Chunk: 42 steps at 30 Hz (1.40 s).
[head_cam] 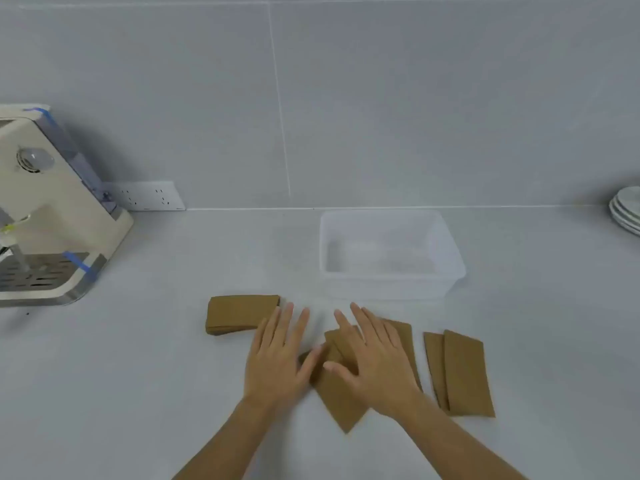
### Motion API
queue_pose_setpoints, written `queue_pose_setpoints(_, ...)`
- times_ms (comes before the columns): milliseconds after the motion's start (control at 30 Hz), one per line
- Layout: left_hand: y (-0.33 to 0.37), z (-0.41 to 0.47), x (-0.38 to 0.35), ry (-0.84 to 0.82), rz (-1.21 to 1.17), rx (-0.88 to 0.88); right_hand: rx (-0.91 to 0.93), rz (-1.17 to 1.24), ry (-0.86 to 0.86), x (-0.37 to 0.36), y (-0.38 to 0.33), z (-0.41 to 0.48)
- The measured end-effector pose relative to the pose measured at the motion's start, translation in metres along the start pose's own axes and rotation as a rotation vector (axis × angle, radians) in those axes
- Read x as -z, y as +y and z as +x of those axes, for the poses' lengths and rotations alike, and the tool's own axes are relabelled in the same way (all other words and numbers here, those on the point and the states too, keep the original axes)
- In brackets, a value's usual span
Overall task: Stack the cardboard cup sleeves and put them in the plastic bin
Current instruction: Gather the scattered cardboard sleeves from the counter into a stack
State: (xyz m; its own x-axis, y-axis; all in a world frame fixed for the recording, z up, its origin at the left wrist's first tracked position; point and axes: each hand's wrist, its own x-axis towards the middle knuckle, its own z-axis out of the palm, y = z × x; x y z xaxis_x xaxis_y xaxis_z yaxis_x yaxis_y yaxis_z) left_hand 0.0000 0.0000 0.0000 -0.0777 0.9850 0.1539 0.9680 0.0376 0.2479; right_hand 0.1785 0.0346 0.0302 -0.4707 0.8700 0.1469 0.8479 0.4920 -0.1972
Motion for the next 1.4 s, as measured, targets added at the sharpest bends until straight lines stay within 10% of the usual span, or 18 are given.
queue_pose_setpoints(867, -0.01, -0.008, -0.005, -0.201, -0.101, -0.032, -0.048, 0.12, -0.204, -0.012, -0.035, -0.003)
queue_pose_setpoints(1400, 0.027, 0.005, 0.036, -0.357, -1.912, 0.793, -0.447, 0.997, -0.239, 0.021, -0.055, 0.027)
